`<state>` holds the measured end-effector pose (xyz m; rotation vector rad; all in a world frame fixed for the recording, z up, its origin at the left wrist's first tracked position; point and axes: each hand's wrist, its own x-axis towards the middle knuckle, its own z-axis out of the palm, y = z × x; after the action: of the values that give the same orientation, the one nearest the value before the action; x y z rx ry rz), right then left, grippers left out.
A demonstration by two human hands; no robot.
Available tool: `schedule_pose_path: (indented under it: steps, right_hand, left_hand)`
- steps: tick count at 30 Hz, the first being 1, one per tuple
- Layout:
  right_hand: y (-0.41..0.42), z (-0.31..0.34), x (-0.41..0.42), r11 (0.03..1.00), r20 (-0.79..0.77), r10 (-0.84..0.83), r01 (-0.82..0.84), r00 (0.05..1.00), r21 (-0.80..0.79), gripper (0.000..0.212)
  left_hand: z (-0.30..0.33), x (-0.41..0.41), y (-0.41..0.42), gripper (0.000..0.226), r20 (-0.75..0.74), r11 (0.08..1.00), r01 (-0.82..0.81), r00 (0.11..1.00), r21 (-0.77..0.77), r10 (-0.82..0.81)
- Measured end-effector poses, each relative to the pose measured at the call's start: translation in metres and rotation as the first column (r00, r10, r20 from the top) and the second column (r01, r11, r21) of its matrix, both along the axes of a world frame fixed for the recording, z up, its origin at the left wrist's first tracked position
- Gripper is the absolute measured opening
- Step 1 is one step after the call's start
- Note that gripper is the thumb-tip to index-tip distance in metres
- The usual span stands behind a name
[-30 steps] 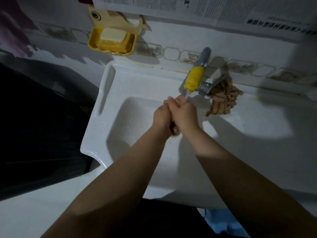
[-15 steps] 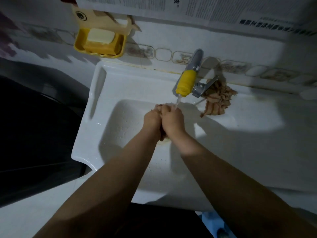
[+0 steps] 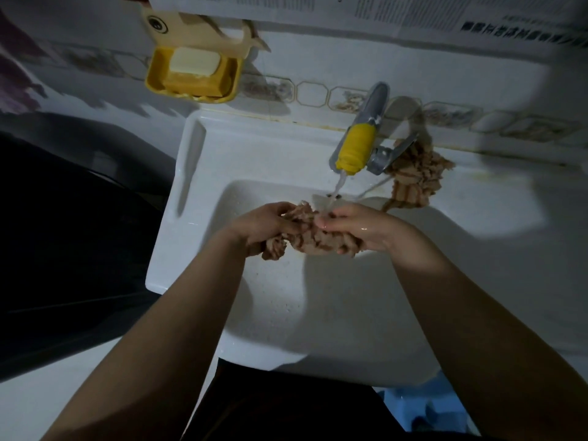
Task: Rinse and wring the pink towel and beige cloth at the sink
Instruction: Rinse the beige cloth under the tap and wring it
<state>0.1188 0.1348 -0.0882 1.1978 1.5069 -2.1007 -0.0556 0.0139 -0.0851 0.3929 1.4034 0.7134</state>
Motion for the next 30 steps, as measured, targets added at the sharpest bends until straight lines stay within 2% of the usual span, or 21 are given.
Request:
schedule_pose_path:
  steps: [1,3,5,6,8,10,11,13,14,16,18,21,22,23,24,25,26,28,30]
  right_hand:
    - [-0.001,0.001,0.001,0.999,0.013,0.016,-0.016,1.0,0.047,0.014]
    - [0.002,0.003,0.001,0.992,-0.005,-0.066,0.067,0.998,0.104,0.006]
    - [0.007,0.005,0.002,0.967,-0.037,-0.218,0.221,0.975,0.124,0.012]
    - [0.009,0.004,0.002,0.941,-0.047,-0.315,0.318,0.948,0.119,0.02]
    - [0.008,0.004,0.001,0.858,-0.031,-0.491,0.489,0.871,0.155,0.03]
    - [0.003,0.006,-0.002,0.789,0.004,-0.599,0.59,0.8,0.172,0.031]
    - [-0.002,0.01,-0.005,0.775,0.009,-0.625,0.618,0.781,0.131,0.031]
    - [-0.02,0.014,-0.015,0.777,-0.059,-0.619,0.622,0.783,0.095,0.022]
    - [-0.033,0.014,-0.02,0.785,-0.104,-0.586,0.594,0.804,0.177,0.015]
    - [-0.059,0.006,-0.031,0.776,-0.107,-0.423,0.421,0.9,0.469,0.025]
    - [-0.06,0.002,-0.042,0.705,-0.013,-0.336,0.261,0.942,0.66,0.039]
    - [-0.025,-0.001,-0.049,0.697,0.12,-0.438,0.252,0.891,0.671,0.046]
    - [-0.019,-0.004,-0.051,0.702,0.134,-0.453,0.26,0.881,0.662,0.047]
    - [-0.021,-0.007,-0.054,0.718,0.132,-0.442,0.263,0.887,0.644,0.044]
    - [-0.029,-0.012,-0.056,0.74,0.116,-0.419,0.264,0.901,0.619,0.038]
    - [-0.038,-0.018,-0.058,0.751,0.1,-0.409,0.272,0.907,0.602,0.035]
    - [-0.044,-0.022,-0.059,0.741,0.085,-0.429,0.297,0.899,0.602,0.034]
    - [-0.04,-0.025,-0.056,0.708,0.087,-0.478,0.325,0.874,0.627,0.037]
    - [-0.023,-0.03,-0.053,0.729,0.103,-0.451,0.299,0.887,0.616,0.037]
  left_hand:
    - [-0.002,-0.002,0.0,0.036,-0.081,1.0,-0.009,0.997,-0.003,0.009]
    - [-0.005,-0.004,-0.003,0.032,-0.271,0.999,0.034,0.962,0.012,-0.03]
    - [-0.008,-0.006,-0.009,0.029,-0.299,0.999,0.038,0.954,0.006,-0.034]
    - [-0.01,-0.006,-0.013,0.035,-0.237,1.0,0.013,0.971,-0.01,-0.015]
    - [-0.013,-0.005,-0.02,0.04,-0.021,1.0,-0.03,0.999,-0.008,0.029]
    - [-0.015,0.001,-0.022,0.036,0.187,0.993,-0.092,0.979,0.076,0.077]
    - [-0.016,0.007,-0.02,0.032,0.259,0.981,-0.145,0.96,0.133,0.106]
    - [-0.016,0.02,-0.011,0.029,0.276,0.942,-0.284,0.934,0.181,0.228]
    - [-0.017,0.026,-0.004,0.032,0.203,0.919,-0.37,0.919,0.14,0.339]
    - [-0.017,0.04,0.014,0.035,0.04,0.853,-0.52,0.854,0.04,0.519]
    - [-0.011,0.061,0.03,0.03,-0.028,0.834,-0.549,0.836,-0.042,0.549]
    - [-0.009,0.084,0.042,0.027,-0.073,0.77,-0.628,0.778,-0.11,0.624]
    - [-0.01,0.084,0.042,0.023,-0.124,0.794,-0.602,0.797,-0.08,0.591]
    - [-0.01,0.078,0.043,0.021,-0.146,0.771,-0.632,0.773,-0.077,0.618]
    - [-0.008,0.069,0.047,0.026,-0.139,0.78,-0.621,0.782,-0.081,0.608]
    - [-0.007,0.066,0.048,0.035,-0.232,0.832,-0.545,0.826,-0.1,0.514]
    - [-0.008,0.063,0.046,0.042,-0.241,0.838,-0.538,0.829,-0.097,0.504]
    - [-0.004,0.061,0.039,0.046,-0.083,0.829,-0.546,0.838,-0.119,0.539]
    - [-0.002,0.067,0.032,0.059,-0.025,0.852,-0.489,0.869,-0.189,0.493]
